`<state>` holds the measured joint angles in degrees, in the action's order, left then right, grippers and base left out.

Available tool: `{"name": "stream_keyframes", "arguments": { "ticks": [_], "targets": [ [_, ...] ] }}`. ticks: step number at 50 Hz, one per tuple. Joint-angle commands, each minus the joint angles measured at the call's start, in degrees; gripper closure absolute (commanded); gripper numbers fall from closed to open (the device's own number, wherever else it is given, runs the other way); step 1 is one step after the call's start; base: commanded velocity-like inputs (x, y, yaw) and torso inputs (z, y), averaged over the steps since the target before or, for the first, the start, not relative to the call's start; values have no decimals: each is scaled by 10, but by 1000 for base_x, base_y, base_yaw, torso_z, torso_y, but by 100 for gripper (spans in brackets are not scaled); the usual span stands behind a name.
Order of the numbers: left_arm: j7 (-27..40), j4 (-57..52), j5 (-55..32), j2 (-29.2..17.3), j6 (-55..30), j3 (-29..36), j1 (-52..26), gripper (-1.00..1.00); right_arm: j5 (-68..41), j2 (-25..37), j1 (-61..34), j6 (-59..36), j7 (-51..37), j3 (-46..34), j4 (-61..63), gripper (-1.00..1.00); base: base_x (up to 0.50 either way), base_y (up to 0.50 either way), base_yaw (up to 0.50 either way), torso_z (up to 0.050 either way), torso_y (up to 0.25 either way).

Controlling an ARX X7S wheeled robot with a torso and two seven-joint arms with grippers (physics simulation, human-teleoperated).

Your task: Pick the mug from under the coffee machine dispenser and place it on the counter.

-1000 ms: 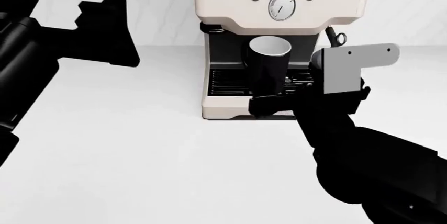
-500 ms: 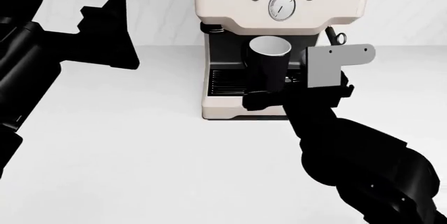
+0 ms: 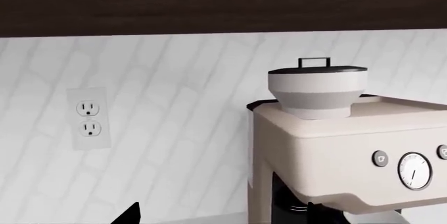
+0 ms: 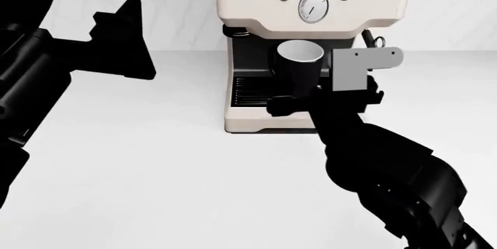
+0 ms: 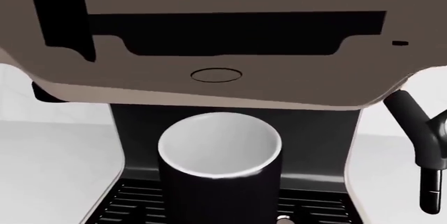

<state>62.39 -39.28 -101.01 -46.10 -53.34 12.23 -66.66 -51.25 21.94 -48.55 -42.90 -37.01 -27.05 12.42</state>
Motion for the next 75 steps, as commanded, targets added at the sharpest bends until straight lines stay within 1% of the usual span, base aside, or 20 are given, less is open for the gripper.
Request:
{"name": "stream_keyframes", "arguments": {
  "ticks": [1, 17, 50, 75],
  "targets": [
    [-4, 1, 5, -1, 1, 2, 3, -100, 17, -8, -7, 14, 13, -11, -28, -100, 0, 0, 0, 0, 0],
    [-9, 1, 10, -3, 3, 3, 4, -100, 26, -17, -6, 23, 11, -16, -46, -100, 0, 0, 0, 0, 0],
    [-25, -5, 26, -16, 16, -8, 34, -100, 42, -28, -23, 43, 36, -29, -98, -100, 0, 0, 0, 0, 0],
    [-30, -5, 33, -19, 16, -3, 36, -100, 48, -31, -27, 57, 48, -33, -124, -100, 0, 0, 0, 0, 0]
  ]
}}
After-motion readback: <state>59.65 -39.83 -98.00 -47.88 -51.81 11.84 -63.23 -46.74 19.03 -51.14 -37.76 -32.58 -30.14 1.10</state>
